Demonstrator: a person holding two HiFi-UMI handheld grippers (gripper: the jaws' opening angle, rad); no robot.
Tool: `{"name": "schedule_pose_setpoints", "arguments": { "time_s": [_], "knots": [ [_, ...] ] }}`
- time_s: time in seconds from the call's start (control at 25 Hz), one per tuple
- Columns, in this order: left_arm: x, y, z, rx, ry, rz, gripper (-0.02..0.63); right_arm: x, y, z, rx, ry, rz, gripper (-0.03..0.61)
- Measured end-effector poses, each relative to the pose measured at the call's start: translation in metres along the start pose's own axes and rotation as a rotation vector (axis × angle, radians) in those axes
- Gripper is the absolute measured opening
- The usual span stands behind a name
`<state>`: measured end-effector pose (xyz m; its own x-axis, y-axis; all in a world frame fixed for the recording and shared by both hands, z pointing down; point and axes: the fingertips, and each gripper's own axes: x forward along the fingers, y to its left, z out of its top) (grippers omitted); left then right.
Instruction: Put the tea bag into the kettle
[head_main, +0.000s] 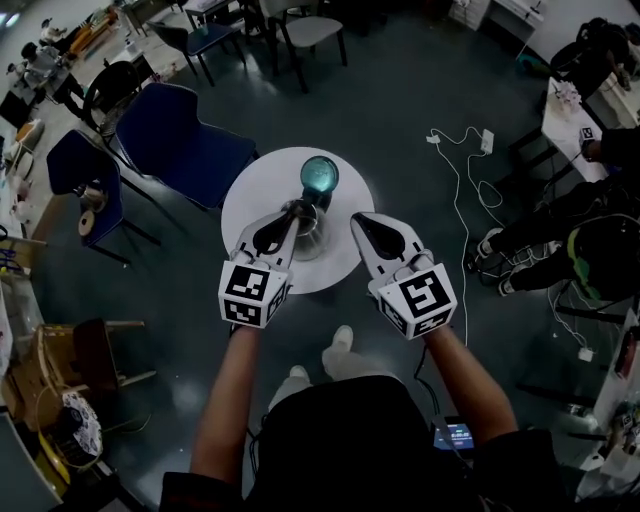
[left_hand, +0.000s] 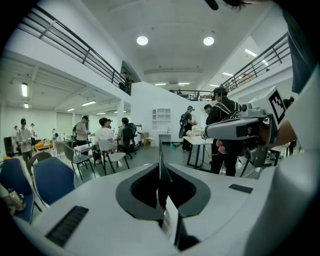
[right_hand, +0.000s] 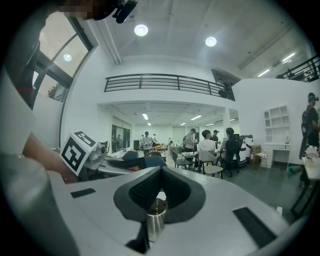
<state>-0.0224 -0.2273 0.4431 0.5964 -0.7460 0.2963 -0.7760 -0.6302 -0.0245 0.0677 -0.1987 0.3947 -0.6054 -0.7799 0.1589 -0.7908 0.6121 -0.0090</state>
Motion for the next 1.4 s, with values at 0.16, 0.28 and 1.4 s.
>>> {"name": "schedule_pose_setpoints", "arguments": {
  "time_s": [0.16,0.28,1.4],
  "knots": [
    [0.013,-0.001,-0.004,0.008,0.04,0.019,0.031,-0.003,-0.012,-0.005,-0.003,0.014,0.029,0.017],
    [0.016,0.0,-0.007,0.024,0.066,0.018,0.031,-0.001,-0.017,-0.005,-0.004,0.021,0.036,0.017],
    [0.061,0.037,-0.08,0.231,0.359,-0.17,0.031,0.031,-0.014,-0.02,0.014,0.051,-0.057,0.017]
  ]
}}
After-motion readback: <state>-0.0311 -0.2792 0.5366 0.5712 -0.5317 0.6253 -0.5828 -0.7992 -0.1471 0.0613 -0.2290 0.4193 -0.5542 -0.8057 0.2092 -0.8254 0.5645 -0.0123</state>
